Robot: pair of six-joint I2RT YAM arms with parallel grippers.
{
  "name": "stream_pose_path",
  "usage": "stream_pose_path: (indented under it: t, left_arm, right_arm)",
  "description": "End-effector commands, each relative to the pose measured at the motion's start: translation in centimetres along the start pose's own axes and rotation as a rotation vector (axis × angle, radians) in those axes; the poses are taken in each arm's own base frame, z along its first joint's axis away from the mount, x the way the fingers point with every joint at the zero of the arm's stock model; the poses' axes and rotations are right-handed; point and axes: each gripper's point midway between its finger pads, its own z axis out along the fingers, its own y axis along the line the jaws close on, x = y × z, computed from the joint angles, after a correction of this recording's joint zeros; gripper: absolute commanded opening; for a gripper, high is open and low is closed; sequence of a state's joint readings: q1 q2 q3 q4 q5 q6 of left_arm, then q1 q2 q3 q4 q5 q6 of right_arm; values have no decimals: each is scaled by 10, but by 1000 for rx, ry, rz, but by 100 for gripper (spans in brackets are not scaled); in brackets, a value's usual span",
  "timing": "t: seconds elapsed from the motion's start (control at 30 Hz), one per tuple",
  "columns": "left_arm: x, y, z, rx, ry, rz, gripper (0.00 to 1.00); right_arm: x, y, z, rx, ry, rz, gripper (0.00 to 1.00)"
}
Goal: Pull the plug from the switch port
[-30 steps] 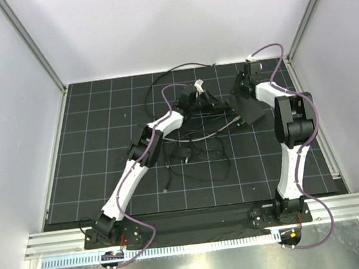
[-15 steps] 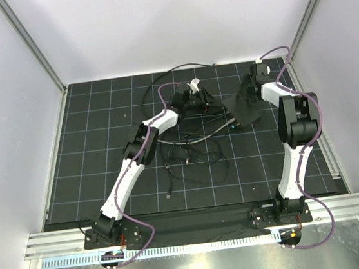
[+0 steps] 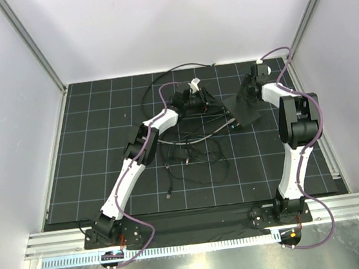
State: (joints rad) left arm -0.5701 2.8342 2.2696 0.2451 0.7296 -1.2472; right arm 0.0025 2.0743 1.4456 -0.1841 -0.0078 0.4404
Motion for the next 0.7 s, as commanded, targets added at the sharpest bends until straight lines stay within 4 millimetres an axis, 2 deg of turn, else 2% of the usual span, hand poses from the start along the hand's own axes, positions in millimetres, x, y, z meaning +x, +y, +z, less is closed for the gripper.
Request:
stream_pose_path:
  t: [0.0,0.1,0.17,0.43,0.53,0.6,0.67]
  left_arm:
    - [18,53,7,-116,15,-22,43]
    - [17,51,6,-114,14,-19,44]
    - [17,49,5,-113,17,-11,44]
    - [17,48,7,-101,22,-14,47]
    - [18,47,8,-91,25,-19,47]
    - [17,48,7,-92,24,-19,48]
    - [19,48,8,-91,27,-21,48]
  right_arm:
    - [-2,-3,-25,43,-14,-16,54]
    - [-10,-11,-40,91,-48,-33,56]
    - [-9,-17,-43,116,-41,-43,56]
    - [1,-21,-31,153,-4,-86,56]
    - [6,-13,-27,117,11,-91,56]
    - [-2,-4,-34,108,-51,-111,56]
    - [-17,10,-52,60,-127,-117,56]
